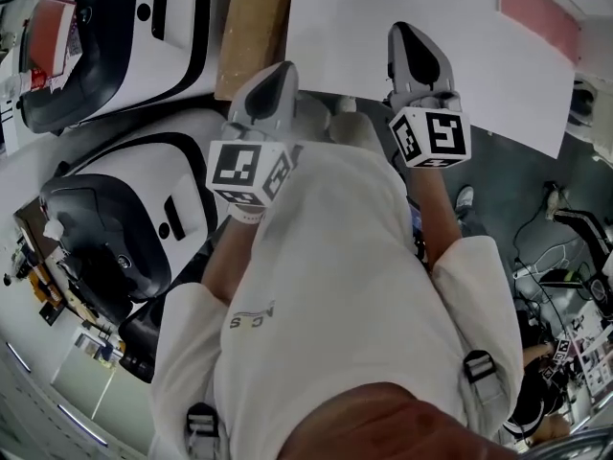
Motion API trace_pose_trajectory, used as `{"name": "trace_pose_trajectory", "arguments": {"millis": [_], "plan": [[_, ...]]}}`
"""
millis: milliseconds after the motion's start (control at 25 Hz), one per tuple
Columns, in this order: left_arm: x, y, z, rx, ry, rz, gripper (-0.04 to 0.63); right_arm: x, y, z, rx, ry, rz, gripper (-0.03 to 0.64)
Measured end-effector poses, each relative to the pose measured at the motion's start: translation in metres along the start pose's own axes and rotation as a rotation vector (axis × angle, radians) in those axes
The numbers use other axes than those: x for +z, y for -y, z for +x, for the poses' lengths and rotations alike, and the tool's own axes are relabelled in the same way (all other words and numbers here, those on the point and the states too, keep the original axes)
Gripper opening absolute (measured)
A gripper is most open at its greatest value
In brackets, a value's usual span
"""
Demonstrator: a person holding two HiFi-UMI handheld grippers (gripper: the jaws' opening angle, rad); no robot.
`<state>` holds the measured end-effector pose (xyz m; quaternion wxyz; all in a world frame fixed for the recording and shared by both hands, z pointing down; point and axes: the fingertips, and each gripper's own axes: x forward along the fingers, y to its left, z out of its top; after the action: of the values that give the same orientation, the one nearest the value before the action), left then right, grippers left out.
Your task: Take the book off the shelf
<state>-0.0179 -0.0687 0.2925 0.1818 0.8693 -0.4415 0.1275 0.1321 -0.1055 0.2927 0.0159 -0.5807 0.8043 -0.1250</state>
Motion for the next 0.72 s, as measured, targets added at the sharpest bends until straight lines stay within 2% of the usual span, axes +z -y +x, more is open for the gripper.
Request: {"name": "trace_pose_trajectory", "arguments": {"millis": [240, 720], "plan": [[0.003, -0.026, 0.009, 0.035, 0.024, -0.03, 0.0, -0.013, 0.006, 0.033, -0.013, -0.014, -0.019, 0.007], [-0.017, -0.056, 0.047, 0.04, 0.01, -0.056, 0.0, -0.05, 0.022, 0.091, -0.056, -0.048, -0.027, 0.025]]}}
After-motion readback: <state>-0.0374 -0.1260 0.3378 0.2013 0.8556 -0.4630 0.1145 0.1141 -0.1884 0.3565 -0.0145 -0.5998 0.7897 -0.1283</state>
